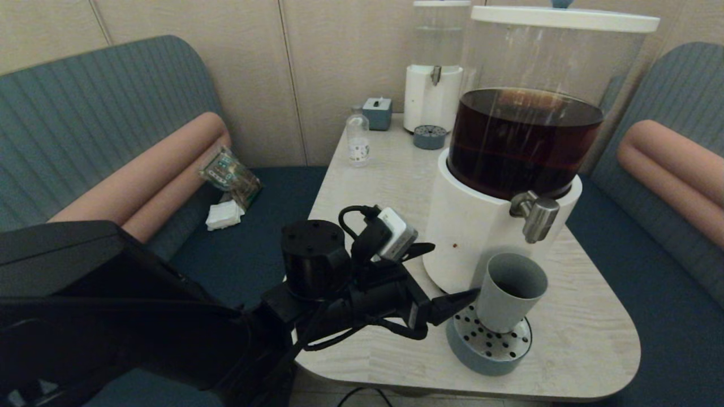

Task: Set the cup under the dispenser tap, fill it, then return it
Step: Place the cup next to the water dispenser

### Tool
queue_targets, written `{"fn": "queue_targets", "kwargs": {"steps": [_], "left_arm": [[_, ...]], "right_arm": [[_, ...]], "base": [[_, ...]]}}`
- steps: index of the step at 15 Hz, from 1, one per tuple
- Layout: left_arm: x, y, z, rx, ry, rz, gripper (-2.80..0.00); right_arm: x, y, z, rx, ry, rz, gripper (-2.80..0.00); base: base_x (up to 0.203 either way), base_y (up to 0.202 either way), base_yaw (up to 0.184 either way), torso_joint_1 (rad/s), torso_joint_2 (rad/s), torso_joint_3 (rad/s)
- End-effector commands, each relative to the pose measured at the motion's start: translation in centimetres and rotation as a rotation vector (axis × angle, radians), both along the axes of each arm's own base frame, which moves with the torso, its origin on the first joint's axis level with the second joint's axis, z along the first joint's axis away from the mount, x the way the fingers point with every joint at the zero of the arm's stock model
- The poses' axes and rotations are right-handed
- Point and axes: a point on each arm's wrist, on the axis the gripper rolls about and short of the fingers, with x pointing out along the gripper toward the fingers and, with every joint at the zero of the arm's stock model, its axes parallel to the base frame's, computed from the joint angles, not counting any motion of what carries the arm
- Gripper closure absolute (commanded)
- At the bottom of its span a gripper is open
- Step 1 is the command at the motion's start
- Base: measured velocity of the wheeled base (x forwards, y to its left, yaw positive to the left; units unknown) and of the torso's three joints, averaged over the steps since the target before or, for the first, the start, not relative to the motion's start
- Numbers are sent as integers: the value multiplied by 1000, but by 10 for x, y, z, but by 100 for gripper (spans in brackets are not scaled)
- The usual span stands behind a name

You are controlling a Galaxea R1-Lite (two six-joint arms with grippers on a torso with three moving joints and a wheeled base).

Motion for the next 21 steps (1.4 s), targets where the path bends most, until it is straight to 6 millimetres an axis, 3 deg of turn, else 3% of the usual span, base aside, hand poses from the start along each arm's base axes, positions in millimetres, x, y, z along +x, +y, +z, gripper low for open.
{"fn": "queue_targets", "kwargs": {"steps": [1,12,21], "left_arm": [[5,-13,-13,11,11,-16,-280],[14,-31,-24,8,10,-31,-280],[10,-43,-29,5,9,-64,-280]], "right_arm": [[0,0,0,0,1,1,0],[0,0,0,0,1,2,0],[0,0,0,0,1,2,0]], "base": [[0,0,0,0,0,0],[0,0,0,0,0,0],[0,0,0,0,0,0]]}}
